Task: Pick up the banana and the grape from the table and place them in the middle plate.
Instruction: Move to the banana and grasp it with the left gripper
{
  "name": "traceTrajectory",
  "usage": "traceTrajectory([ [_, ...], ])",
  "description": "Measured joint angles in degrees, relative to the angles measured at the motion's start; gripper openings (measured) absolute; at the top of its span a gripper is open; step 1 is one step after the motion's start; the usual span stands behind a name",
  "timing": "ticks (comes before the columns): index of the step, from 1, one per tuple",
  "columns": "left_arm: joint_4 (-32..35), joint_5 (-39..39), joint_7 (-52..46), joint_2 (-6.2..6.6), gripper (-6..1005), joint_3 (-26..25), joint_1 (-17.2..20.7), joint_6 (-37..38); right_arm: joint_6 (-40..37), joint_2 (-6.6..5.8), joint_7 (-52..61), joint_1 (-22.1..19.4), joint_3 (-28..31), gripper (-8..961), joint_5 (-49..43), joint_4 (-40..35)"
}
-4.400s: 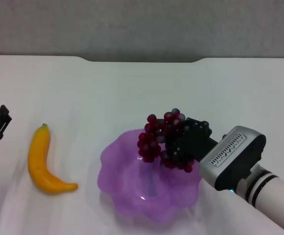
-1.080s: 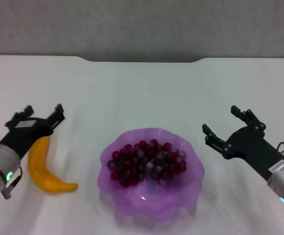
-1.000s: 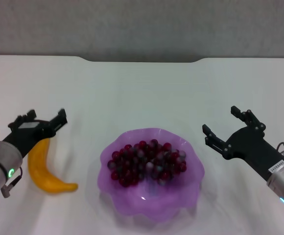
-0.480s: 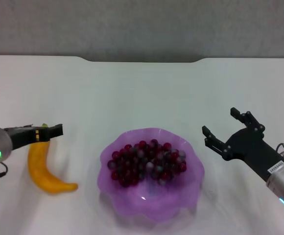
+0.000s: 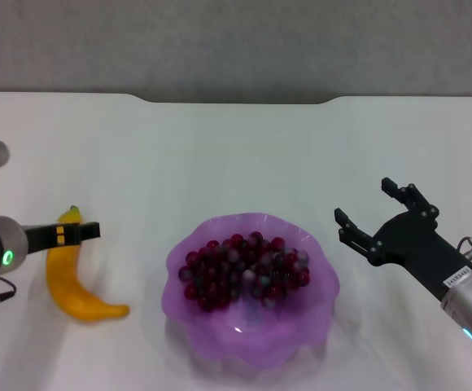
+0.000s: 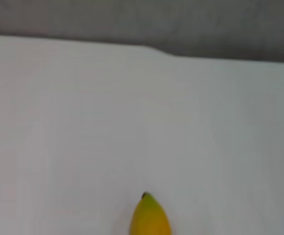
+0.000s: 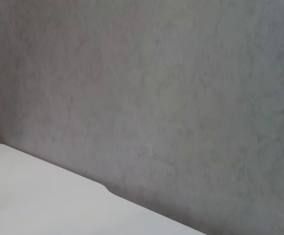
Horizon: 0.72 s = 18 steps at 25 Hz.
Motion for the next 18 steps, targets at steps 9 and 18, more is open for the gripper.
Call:
traceTrajectory([
  [9, 4.5, 6.0, -9.6, 0.03, 894, 2.8, -3.3, 0.6, 0.0, 0.0, 0.0, 0.0, 0.0, 894, 0.3, 0.1],
  [18, 15.7, 6.1, -9.3, 0.26, 892, 2.7, -7.2, 7.0, 0.0, 0.0, 0.0, 0.0, 0.0, 894, 0.4, 0.1],
])
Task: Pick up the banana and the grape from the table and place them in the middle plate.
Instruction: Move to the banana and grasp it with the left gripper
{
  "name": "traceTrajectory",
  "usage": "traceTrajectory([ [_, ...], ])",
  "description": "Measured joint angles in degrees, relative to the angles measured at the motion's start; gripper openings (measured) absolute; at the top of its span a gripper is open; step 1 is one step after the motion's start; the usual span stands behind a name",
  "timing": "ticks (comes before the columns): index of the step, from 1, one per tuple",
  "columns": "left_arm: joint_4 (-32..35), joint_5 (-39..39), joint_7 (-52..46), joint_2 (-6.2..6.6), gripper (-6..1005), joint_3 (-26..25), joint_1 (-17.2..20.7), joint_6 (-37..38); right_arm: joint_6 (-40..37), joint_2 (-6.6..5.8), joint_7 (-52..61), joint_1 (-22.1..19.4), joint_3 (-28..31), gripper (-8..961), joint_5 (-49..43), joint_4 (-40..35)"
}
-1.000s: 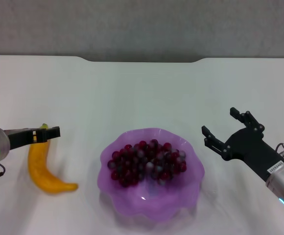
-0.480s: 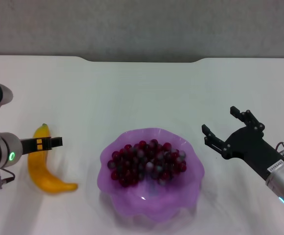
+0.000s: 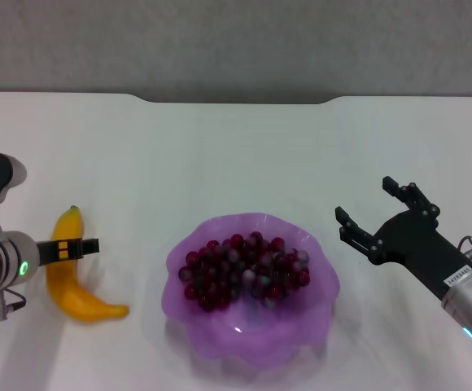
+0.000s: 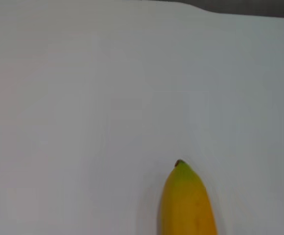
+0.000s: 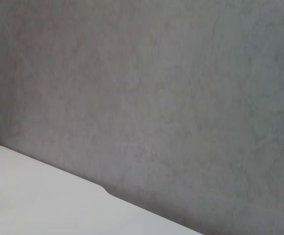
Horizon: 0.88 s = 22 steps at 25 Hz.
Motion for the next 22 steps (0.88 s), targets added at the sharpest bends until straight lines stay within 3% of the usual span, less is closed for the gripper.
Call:
traceTrajectory([
  [19, 3.3, 0.1, 1.7, 0.09, 842, -0.4, -0.2, 3.2, 0.0, 0.0, 0.0, 0.1, 0.0, 894, 0.0, 0.0],
  [22, 3.4, 0.1, 1.8, 0.08, 732, -0.4, -0.2, 3.2, -0.1, 0.0, 0.0, 0.1, 0.0, 894, 0.0, 0.1],
])
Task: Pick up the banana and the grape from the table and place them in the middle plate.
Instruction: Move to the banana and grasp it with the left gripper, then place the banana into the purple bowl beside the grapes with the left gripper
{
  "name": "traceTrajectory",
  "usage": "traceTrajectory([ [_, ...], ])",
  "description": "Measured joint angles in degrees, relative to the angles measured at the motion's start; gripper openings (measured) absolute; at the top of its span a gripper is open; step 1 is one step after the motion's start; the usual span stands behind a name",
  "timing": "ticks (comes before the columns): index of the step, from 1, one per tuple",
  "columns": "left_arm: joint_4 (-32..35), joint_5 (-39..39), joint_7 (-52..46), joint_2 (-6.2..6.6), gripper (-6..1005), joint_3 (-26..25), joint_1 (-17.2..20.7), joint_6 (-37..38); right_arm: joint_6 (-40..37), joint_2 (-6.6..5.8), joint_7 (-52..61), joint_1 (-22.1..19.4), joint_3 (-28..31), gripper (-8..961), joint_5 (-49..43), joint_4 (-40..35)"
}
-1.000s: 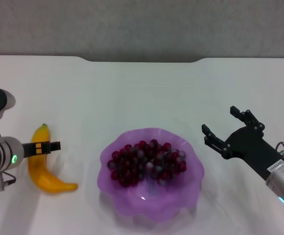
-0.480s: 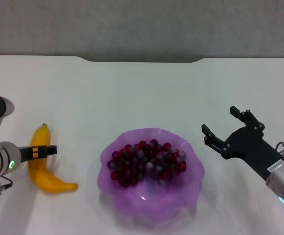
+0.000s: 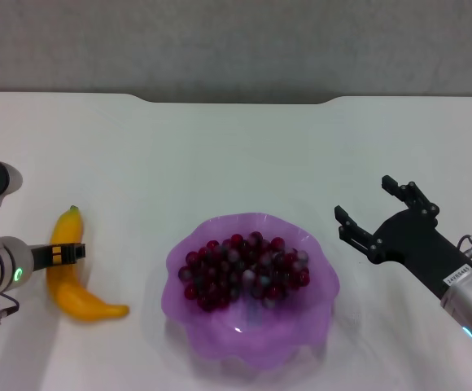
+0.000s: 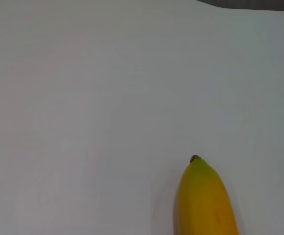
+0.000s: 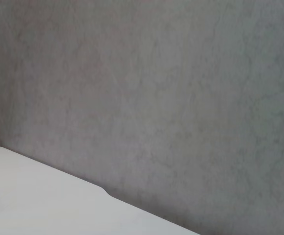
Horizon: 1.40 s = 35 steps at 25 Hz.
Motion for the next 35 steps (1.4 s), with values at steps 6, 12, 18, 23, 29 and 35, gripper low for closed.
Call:
traceTrajectory([
  [6, 0.1, -0.1, 0.0, -0.07, 588, 0.0, 0.0, 0.0, 0.0, 0.0, 0.1, 0.0, 0.0, 894, 0.0, 0.0],
  [12, 0.1, -0.1, 0.1, -0.11, 519, 0.2, 0.0, 0.1, 0.1, 0.0, 0.3, -0.1, 0.0, 894, 0.0, -0.2],
  [18, -4.2, -0.1, 1.2, 0.17, 496, -0.9, 0.9, -2.7, 0.2, 0.0, 0.3, -0.4, 0.0, 894, 0.0, -0.4],
  [23, -17.3, -3.1, 9.1, 0.06, 496, -4.7, 5.0, -12.0, 1.0, 0.0, 0.4, -0.5, 0.4, 894, 0.0, -0.5],
  [29, -25.3, -14.3, 18.7, 0.07, 497, -5.1, 6.4, -22.0, 1.0, 0.0, 0.4, -0.5, 0.1, 894, 0.0, -0.6],
  [35, -27.3, -30.9, 29.8, -0.19, 497, -4.1, 7.4, -20.3, 1.0, 0.0, 0.4, -0.5, 0.2, 894, 0.0, -0.6],
])
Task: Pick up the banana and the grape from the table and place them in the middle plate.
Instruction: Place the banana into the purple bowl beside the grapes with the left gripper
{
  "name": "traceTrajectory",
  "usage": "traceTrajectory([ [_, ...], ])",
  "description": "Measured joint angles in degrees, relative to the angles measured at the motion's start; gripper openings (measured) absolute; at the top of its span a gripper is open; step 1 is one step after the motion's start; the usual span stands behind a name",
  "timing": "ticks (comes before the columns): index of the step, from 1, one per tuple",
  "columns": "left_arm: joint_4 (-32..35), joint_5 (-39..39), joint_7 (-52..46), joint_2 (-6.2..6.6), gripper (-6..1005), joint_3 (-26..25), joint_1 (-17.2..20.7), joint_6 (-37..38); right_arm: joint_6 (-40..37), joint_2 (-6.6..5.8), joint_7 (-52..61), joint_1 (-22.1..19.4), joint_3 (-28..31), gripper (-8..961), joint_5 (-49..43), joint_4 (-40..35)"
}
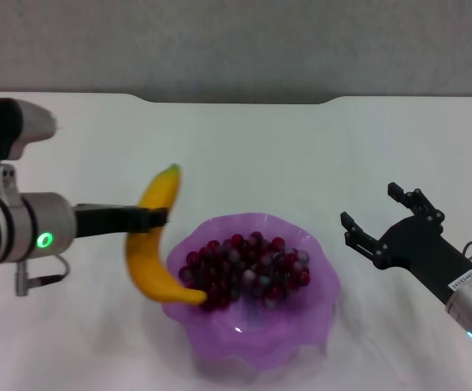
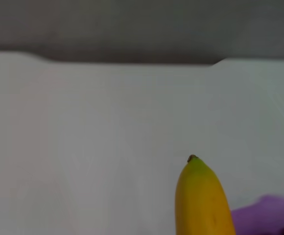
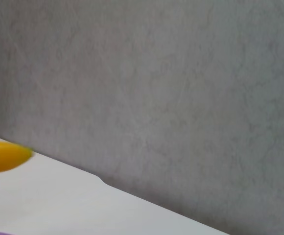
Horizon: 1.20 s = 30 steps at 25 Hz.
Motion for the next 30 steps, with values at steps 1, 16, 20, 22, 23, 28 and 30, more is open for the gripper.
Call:
traceTrajectory([
  [1, 0.0, -2.8, 2.1, -0.02, 497, 0.6, 0.1, 0.3, 0.0, 0.0, 0.0, 0.0, 0.0, 894, 0.0, 0.0],
  [16, 14.7, -19.3, 17.6, -0.32, 497, 14.3, -6.5, 13.6, 0.0, 0.0, -0.3, 0.5, -0.2, 893, 0.0, 0.2],
  [20, 14.8, -22.1, 17.9, -0.33, 498, 17.3, -5.8, 17.1, 0.0, 0.0, -0.3, 0.5, -0.2, 893, 0.0, 0.2],
  [22, 14.3, -22.4, 17.9, -0.34, 498, 18.6, -5.6, 18.3, 0.0, 0.0, -0.3, 0.5, -0.2, 893, 0.0, 0.2],
  [23, 14.1, -22.5, 17.8, -0.35, 498, 19.0, -5.6, 18.7, 0.0, 0.0, -0.3, 0.5, -0.2, 893, 0.0, 0.2],
  [28, 14.4, -23.2, 17.4, -0.39, 498, 19.0, -5.8, 19.8, 0.0, 0.0, -0.3, 0.6, -0.2, 893, 0.0, 0.2],
  [30, 14.5, -24.1, 17.6, -0.4, 498, 18.9, -5.7, 20.5, 0.0, 0.0, -0.3, 0.6, -0.2, 893, 0.0, 0.1],
])
